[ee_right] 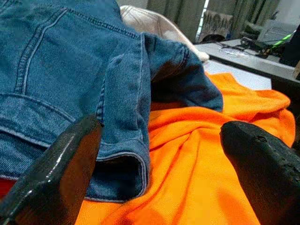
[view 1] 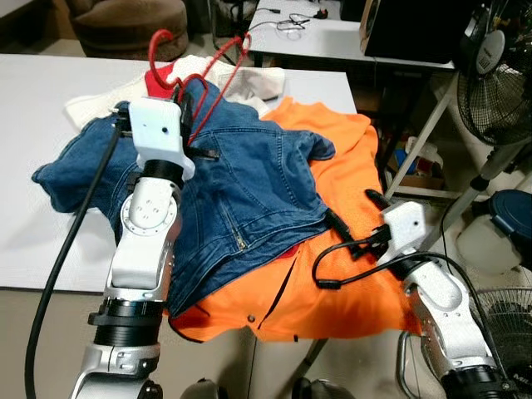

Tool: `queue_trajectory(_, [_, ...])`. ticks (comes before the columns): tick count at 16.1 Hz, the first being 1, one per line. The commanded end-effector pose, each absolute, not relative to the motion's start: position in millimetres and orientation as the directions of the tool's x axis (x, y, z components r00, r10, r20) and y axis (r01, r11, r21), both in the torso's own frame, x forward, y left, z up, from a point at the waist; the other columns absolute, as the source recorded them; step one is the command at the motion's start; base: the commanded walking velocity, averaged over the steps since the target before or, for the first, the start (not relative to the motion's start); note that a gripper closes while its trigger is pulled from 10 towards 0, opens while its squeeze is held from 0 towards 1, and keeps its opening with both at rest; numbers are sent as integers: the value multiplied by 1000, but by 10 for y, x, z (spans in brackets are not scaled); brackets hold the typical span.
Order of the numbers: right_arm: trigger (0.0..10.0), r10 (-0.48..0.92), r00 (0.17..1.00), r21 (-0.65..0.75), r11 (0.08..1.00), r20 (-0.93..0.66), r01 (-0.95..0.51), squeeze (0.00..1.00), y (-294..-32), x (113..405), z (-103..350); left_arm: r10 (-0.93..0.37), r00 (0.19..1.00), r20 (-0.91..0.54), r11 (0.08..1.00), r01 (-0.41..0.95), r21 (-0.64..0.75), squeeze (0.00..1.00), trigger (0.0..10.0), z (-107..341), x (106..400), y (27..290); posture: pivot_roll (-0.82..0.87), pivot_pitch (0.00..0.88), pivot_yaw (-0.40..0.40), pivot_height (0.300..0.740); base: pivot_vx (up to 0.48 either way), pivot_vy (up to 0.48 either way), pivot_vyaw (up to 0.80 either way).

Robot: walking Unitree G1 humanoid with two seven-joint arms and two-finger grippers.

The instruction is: Hang hanger

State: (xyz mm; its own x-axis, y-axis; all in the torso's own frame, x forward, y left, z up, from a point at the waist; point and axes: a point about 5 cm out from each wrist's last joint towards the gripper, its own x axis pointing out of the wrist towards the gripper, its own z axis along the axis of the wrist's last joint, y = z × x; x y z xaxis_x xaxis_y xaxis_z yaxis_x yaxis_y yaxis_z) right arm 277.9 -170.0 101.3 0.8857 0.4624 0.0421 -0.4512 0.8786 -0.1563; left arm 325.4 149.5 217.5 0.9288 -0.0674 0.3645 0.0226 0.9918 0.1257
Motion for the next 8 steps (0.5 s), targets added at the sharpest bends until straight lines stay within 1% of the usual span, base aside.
queue_trajectory(1, [10000, 459, 888, -154, 879, 14, -451, 0, -1724, 2784, 1002, -85, 925, 371, 991, 41, 127, 0, 10000, 2196, 3264, 1474, 37, 66, -5, 740, 0, 0, 0])
queue_trajectory(6, [10000, 453, 890, -99, 884, -55, -457, 0, -1745, 2734, 864, -89, 923, 375, 992, 47, 120, 0, 10000, 2203, 3268, 1468, 31, 60, -6, 740, 0, 0, 0])
queue_trajectory(7, [10000, 456, 888, -96, 883, -66, -460, 0, -1759, 2721, 853, -94, 922, 375, 991, 52, 120, 0, 10000, 2203, 3273, 1459, 32, 58, -8, 740, 0, 0, 0])
queue_trajectory(8, [10000, 444, 893, -124, 885, -70, -449, 0, -1787, 2741, 843, -96, 921, 379, 991, 54, 121, 0, 10000, 2211, 3279, 1451, 31, 54, -7, 740, 0, 0, 0])
